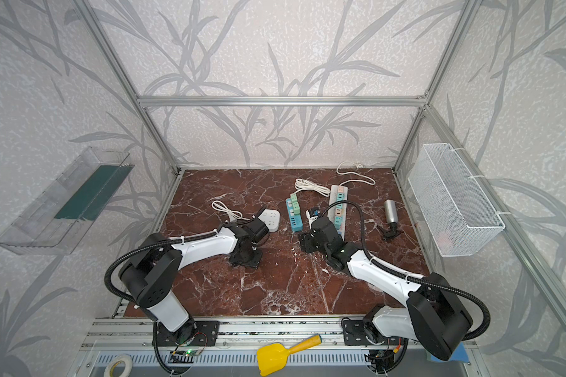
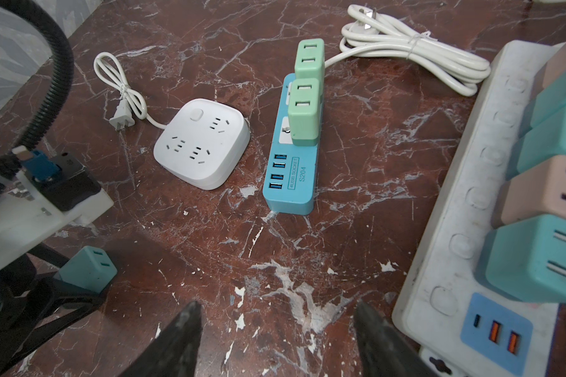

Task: Insert the plug
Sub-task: 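Lift the teal adapter with the left gripper while the right gripper reaches toward it, then grasp the teal adapter with the right gripper from the left gripper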

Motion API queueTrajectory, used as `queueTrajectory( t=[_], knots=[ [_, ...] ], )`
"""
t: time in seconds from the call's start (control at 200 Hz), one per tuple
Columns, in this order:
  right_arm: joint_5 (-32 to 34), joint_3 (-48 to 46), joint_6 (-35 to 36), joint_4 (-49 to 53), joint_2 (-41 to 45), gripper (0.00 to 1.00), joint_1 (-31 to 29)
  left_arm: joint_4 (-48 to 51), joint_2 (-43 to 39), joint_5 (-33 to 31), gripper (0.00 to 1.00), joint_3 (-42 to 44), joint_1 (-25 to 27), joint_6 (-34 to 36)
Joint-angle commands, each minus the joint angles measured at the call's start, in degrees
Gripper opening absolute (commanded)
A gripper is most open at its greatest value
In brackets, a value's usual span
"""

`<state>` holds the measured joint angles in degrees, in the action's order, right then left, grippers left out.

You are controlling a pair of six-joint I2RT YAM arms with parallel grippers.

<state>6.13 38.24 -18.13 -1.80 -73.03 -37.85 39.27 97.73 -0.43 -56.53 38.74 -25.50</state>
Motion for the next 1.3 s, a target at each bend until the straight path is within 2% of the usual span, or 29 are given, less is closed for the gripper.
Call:
queueTrajectory(
  t=[0.0,0.165,0.29,0.41,0.575,0.71,0.77,0.86,0.965,1.075,1.175,1.295],
  knots=[
    [-0.24,1.01,0.64,0.40,0.55,0.71,-0.30,-2.20,2.57,-3.12,0.42,0.72,0.02,-0.16],
    [-0.68,1.11,0.59,0.29,0.35,0.70,-0.30,-4.22,0.50,-3.06,0.39,1.83,0.85,0.09],
    [-0.90,1.46,0.85,0.81,0.44,0.70,-0.31,-10.45,-5.95,-4.44,0.37,4.19,2.83,0.94],
    [-3.85,3.45,1.84,3.40,0.37,0.70,-0.26,-29.77,-14.67,-2.54,0.35,12.02,5.16,4.17],
    [-10.39,12.53,2.06,14.24,-2.03,0.70,0.84,-56.42,-21.68,-6.36,0.32,21.50,6.34,11.25],
    [-15.53,22.05,2.94,25.75,-3.27,0.69,1.41,-73.05,-19.98,-6.94,0.32,24.84,6.55,20.13],
    [-18.78,25.89,3.35,29.80,-3.99,0.69,1.62,-82.53,-18.14,-4.69,0.31,27.17,6.57,23.39],
    [-22.54,30.17,3.63,33.61,-5.13,0.69,1.61,-95.57,-15.60,-1.16,0.31,30.16,6.70,24.36],
    [-24.17,34.20,4.14,37.10,-7.15,0.69,1.57,-96.19,-15.57,2.20,0.31,30.32,6.95,23.83],
    [-25.80,38.38,3.90,39.65,-10.30,0.68,1.57,-96.26,-16.49,2.62,0.31,31.45,7.60,24.50],
    [-28.16,40.04,3.12,39.03,-12.77,0.57,1.48,-96.22,-17.09,2.10,0.31,32.44,7.96,25.62],
    [-28.84,40.17,2.06,37.51,-14.69,0.49,0.95,-96.06,-17.32,1.88,0.31,32.86,8.04,25.77]
  ],
)
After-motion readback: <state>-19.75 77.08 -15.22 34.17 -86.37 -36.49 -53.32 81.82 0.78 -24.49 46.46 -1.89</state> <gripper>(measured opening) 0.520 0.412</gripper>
